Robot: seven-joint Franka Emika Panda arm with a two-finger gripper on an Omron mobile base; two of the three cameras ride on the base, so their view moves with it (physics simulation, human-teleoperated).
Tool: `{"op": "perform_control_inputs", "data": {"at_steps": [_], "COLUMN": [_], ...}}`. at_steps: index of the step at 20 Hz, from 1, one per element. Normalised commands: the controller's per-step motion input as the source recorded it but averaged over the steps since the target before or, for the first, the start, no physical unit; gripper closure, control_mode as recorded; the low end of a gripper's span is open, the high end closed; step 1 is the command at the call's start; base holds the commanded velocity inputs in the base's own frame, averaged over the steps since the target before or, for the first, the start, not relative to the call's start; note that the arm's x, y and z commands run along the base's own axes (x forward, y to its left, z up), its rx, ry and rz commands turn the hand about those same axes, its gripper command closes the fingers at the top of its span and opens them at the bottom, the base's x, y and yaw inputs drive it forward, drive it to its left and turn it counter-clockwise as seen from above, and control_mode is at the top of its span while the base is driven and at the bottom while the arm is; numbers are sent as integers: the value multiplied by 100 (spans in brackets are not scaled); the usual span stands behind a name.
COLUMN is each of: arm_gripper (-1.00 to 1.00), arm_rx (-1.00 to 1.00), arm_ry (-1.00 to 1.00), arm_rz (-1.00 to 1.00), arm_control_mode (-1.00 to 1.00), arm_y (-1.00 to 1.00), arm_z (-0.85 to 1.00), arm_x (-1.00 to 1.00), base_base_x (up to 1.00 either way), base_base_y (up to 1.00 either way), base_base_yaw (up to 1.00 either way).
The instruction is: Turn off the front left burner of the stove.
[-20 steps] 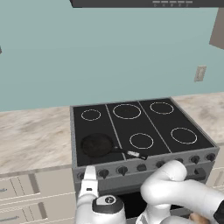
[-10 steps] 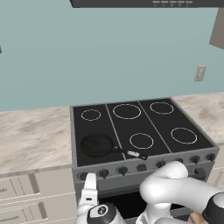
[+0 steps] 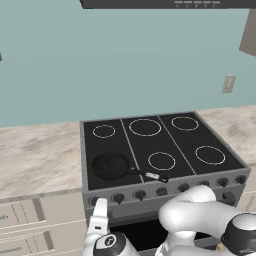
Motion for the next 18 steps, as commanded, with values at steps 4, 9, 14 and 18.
{"op": "perform_control_inputs", "data": {"at_steps": [4,9,14,18], "arm_gripper": [-100,-100,-100,-100], "arm_rx": [0,0,0,0], "arm_ry": [0,0,1,2], "arm_rz": [0,4,7,8], "arm_control_mode": [-100,-100,-100,-100], "arm_y": [0,-1,0,0], "arm_z": [-2,-13,-12,-7], "arm_x": [9,11,27,23], "base_base_x": [0,0,0,0], "base_base_y": [0,0,0,0], "base_base_yaw": [0,0,0,0]}}
